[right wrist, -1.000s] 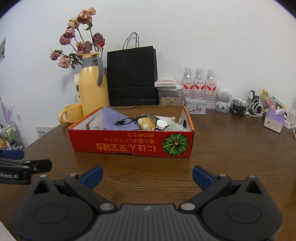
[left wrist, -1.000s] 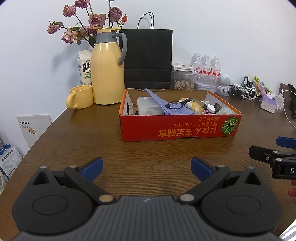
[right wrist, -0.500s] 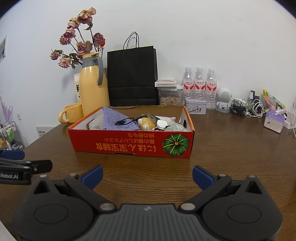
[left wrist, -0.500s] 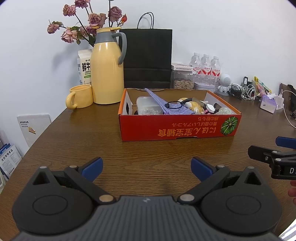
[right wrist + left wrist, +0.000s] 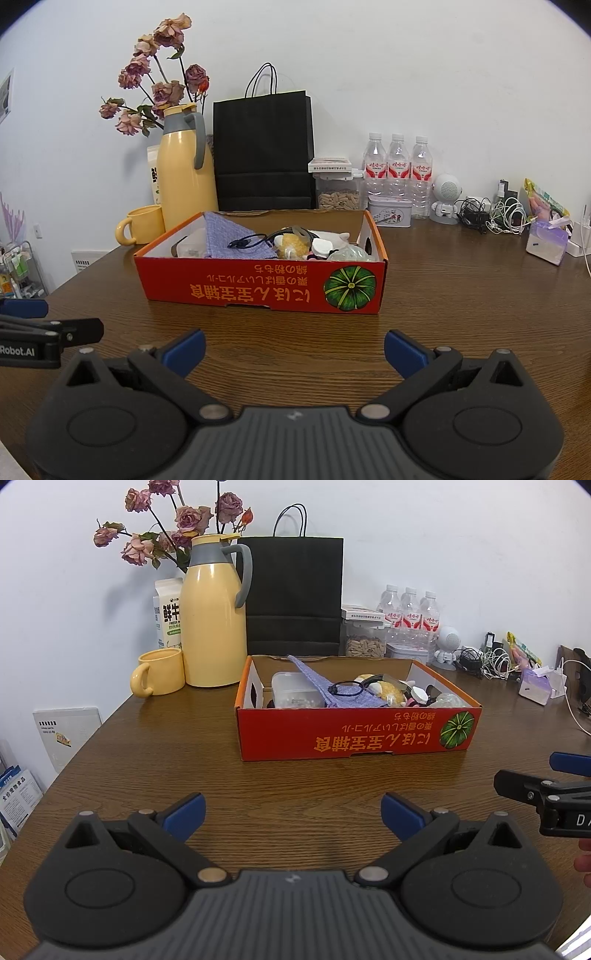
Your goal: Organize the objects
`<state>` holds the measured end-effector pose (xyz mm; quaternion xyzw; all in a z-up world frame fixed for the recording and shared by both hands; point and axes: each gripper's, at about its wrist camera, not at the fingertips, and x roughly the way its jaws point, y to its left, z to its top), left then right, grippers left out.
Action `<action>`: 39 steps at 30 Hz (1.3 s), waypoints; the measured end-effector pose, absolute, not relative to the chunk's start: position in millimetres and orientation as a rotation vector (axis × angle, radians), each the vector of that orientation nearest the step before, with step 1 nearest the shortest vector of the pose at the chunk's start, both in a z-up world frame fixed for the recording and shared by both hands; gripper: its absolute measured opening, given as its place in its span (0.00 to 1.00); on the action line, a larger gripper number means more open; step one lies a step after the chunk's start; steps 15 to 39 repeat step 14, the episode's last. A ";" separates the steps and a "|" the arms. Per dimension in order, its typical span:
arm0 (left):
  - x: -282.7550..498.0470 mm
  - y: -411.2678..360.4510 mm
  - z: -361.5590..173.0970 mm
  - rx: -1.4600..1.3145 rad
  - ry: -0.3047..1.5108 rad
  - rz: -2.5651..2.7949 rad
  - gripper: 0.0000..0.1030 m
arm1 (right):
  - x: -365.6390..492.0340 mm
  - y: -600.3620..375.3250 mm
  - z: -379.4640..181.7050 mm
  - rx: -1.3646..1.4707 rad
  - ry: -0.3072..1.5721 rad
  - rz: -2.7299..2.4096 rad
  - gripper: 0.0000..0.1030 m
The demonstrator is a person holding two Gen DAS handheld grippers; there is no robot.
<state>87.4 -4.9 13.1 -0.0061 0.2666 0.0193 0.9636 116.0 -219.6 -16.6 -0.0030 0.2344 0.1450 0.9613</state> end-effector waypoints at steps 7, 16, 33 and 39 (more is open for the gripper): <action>88.3 -4.0 12.9 -0.012 0.543 0.035 1.00 | 115.9 -219.5 -16.8 -0.006 0.475 0.294 1.00; 89.0 -3.8 10.7 -0.018 0.557 0.016 1.00 | 116.1 -219.6 -16.7 -0.006 0.475 0.294 1.00; 89.0 -3.8 10.7 -0.018 0.557 0.016 1.00 | 116.1 -219.6 -16.7 -0.006 0.475 0.294 1.00; 89.0 -3.8 10.7 -0.018 0.557 0.016 1.00 | 116.1 -219.6 -16.7 -0.006 0.475 0.294 1.00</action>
